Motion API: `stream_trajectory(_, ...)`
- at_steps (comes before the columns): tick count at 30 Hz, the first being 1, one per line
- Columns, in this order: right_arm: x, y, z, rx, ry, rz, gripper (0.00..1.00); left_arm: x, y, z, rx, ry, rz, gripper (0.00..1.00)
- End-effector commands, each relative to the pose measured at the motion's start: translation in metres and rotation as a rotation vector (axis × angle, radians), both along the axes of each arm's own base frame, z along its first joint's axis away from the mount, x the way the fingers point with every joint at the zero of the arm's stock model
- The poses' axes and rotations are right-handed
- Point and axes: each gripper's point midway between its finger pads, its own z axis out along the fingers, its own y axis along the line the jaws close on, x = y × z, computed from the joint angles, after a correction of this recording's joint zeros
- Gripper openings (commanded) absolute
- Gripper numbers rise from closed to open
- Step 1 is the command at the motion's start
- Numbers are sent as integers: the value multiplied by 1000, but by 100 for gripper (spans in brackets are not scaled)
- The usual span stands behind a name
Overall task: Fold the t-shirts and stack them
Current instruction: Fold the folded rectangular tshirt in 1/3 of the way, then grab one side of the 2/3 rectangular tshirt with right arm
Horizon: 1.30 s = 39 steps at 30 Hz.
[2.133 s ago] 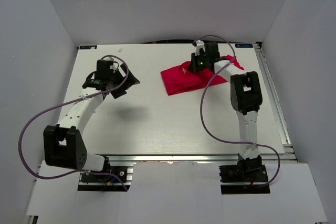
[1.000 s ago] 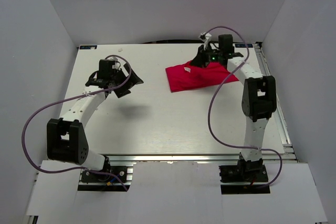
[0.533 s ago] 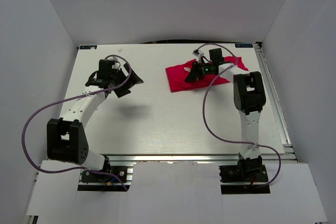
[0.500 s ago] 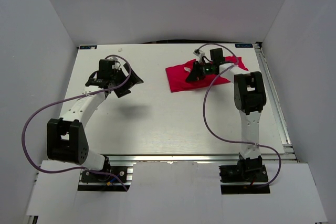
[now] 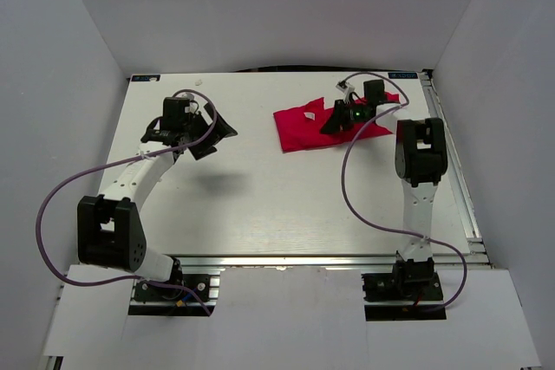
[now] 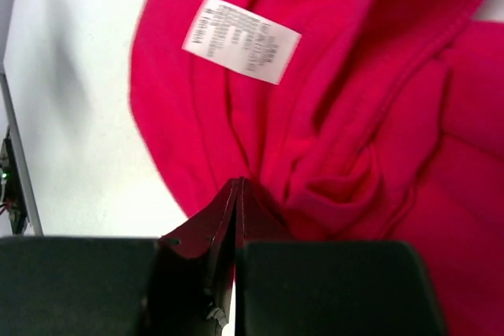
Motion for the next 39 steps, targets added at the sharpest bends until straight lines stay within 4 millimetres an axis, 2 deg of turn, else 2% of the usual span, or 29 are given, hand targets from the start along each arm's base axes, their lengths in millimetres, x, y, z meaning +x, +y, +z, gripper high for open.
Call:
stream_trajectory(1, 9, -1, 72, 55, -161, 50, 4, 8, -4, 17, -33, -63, -15, 98)
stream_trajectory(2, 14, -12, 90, 51, -197, 28, 4, 9, -6, 18, -40, -66, -18, 98)
stream_trajectory(4, 23, -30, 107, 22, -224, -24, 8, 11, -5, 19, -45, -74, -9, 98)
stream_trajectory(5, 31, -52, 117, 7, -240, -75, 10, 11, -5, 19, -59, -73, 1, 98)
stream_trajectory(6, 38, -65, 118, -31, -246, -121, 13, 11, -5, 18, -76, -79, -4, 98)
stream_trajectory(7, 45, -88, 122, -72, -257, -167, 14, 11, -5, 17, -91, -78, 2, 98)
stream_trajectory(8, 51, -114, 121, -114, -257, -221, 17, 11, -3, 16, -100, -79, 9, 98)
stream_trajectory(9, 59, -135, 114, -194, -255, -285, 25, 10, -3, 14, -114, -79, 15, 98)
stream_trajectory(10, 61, -150, 111, -237, -235, -316, 29, 9, -3, 14, -123, -80, 7, 98)
stream_trajectory(11, 66, -177, 106, -303, -241, -358, 35, 9, -2, 16, -125, -91, 7, 98)
stream_trajectory(12, 67, -188, 103, -337, -236, -371, 41, 8, -1, 16, -123, -94, 5, 98)
stream_trajectory(13, 64, -199, 91, -374, -192, -379, 47, 7, -1, 14, -120, -92, 5, 98)
stream_trajectory(14, 70, -219, 97, -429, -225, -403, 54, 6, 1, 15, -119, -95, 9, 98)
stream_trajectory(16, 73, -246, 94, -465, -219, -450, 60, 5, 1, 17, -113, -108, 4, 98)
stream_trajectory(20, 86, -284, 99, -509, -254, -525, 74, 1, 0, 16, -123, -111, 0, 98)
stream_trajectory(24, 89, -297, 81, -521, -260, -500, 79, -3, 0, 12, -129, -101, 3, 98)
stream_trajectory(26, 90, -299, 64, -513, -241, -477, 79, -5, 0, 12, -131, -99, 5, 98)
stream_trajectory(27, 91, -297, 62, -501, -244, -462, 80, -5, 0, 11, -132, -95, 6, 98)
stream_trajectory(28, 91, -296, 47, -498, -228, -437, 81, -5, 0, 10, -134, -94, 5, 98)
stream_trajectory(31, 92, -290, 28, -487, -211, -409, 81, -4, -1, 10, -139, -88, 5, 98)
stream_trajectory(39, 92, -274, 3, -441, -163, -382, 81, -3, -3, 6, -146, -68, 3, 98)
